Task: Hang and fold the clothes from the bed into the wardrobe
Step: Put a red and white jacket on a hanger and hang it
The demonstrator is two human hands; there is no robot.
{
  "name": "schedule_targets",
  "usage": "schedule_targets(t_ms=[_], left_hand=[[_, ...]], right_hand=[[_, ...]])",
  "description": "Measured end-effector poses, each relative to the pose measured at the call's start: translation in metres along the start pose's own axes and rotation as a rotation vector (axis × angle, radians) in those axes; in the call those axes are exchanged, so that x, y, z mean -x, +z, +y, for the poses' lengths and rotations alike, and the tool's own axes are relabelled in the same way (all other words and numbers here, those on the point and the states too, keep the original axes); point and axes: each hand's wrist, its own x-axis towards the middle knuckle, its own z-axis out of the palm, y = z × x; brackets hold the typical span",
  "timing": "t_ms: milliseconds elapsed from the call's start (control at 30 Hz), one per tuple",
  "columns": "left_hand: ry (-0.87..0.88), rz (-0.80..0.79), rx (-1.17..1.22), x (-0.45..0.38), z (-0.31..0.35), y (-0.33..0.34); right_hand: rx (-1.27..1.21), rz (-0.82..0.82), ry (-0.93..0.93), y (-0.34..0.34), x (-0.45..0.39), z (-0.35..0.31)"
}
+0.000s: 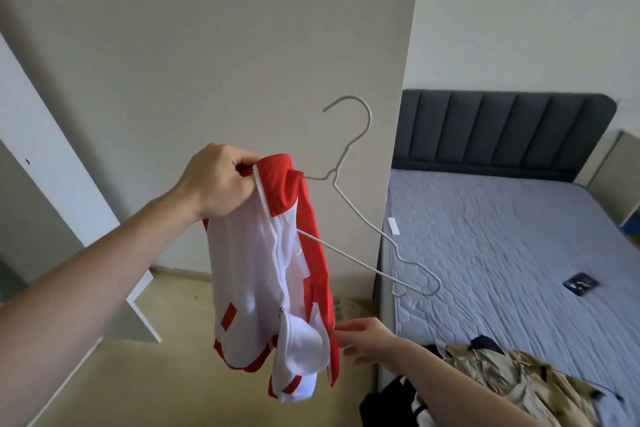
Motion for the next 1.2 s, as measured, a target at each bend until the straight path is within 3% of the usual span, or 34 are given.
schedule_targets(t_ms=[133,233,333,500,667,833,1067,1133,1200], left_hand=[[-0.007,-0.014,0.111,-0.001,0.001,-0.002],[0.0,-0.03,0.124,-0.005,0.005,0.002],[0.013,-0.03,0.166,-0.006,0.006,0.005],[0.012,-0.078,0.092,-0.002,-0.023,0.0],[-0.01,-0.194,-0.204,0.015,-0.064,0.014],[0.027,-0.302,-0.326,0.023,-0.083,0.038],[-0.069,-0.064,-0.389,0.031,-0.078,0.078],[-0.131,-0.025,-0.312,0.028,-0.063,0.088],[-0.169,0.021,-0.205,0.025,-0.047,0.093]], right_hand=[[-0.11,-0.032,0.029,-0.002,0.004,-0.005],[-0.044,-0.048,0.001,0.01,0.006,-0.013],[0.037,0.128,-0.069,0.016,0.0,-0.014],[-0.301,0.449,-0.112,-0.047,0.007,-0.021],[-0.385,0.527,-0.155,-0.128,0.031,-0.052],[-0.256,0.46,-0.291,-0.15,0.07,-0.101],[-0.166,0.323,-0.523,-0.111,0.126,-0.147],[-0.062,0.211,-0.639,-0.085,0.136,-0.155],[0.192,0.004,-0.657,-0.07,0.143,-0.159]])
